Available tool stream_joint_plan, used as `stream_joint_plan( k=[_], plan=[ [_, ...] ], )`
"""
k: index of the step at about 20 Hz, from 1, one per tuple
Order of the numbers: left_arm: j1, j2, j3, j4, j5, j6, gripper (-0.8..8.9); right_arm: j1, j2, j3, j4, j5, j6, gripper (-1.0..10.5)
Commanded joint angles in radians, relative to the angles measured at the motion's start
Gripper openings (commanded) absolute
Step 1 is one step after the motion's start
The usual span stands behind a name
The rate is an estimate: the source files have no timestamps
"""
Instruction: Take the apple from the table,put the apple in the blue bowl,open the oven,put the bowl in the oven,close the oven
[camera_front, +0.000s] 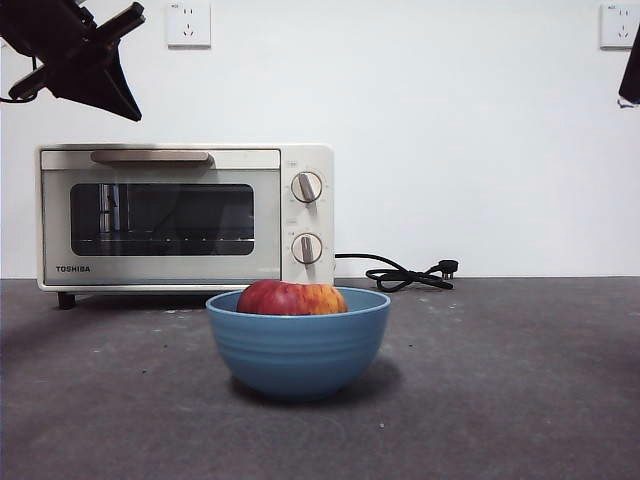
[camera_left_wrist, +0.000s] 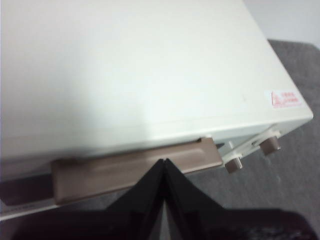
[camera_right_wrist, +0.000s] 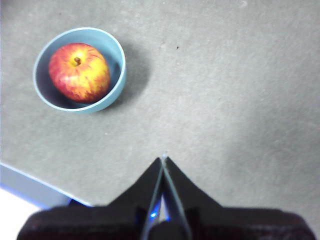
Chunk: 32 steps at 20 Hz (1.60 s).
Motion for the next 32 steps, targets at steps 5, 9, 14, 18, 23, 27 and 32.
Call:
stream_joint_plan(
  k=[5,9,14,18,23,27,32],
  plan=[
    [-0.002,0.098,0.007,0.021,-0.001,-0.018,-0.05,0.002,-0.002,-0.011,0.01,-0.014,0.032,0.0],
    [-0.001,0.128,0.007,0.018,-0.003,-0.021,-0.05,0.002,-0.002,-0.011,0.011,-0.014,0.041,0.0],
    [-0.003,0.128,0.007,-0.077,-0.025,0.028,-0.06,0.002,-0.002,-0.011,0.023,-0.008,0.039,0.0],
    [-0.01,0.128,0.007,-0.188,-0.076,0.106,-0.06,0.002,-0.002,-0.011,0.053,-0.006,0.037,0.0],
    [-0.04,0.127,0.004,-0.296,-0.131,0.17,-0.06,0.002,-0.001,-0.011,0.1,-0.006,0.034,0.0],
    [-0.051,0.114,-0.05,-0.304,-0.14,0.179,-0.06,0.002,-0.001,-0.011,0.107,-0.006,0.034,0.0],
    [-0.051,0.005,-0.237,-0.191,-0.14,0.174,-0.06,0.002,-0.001,-0.011,0.107,-0.006,0.033,0.0]
  ],
)
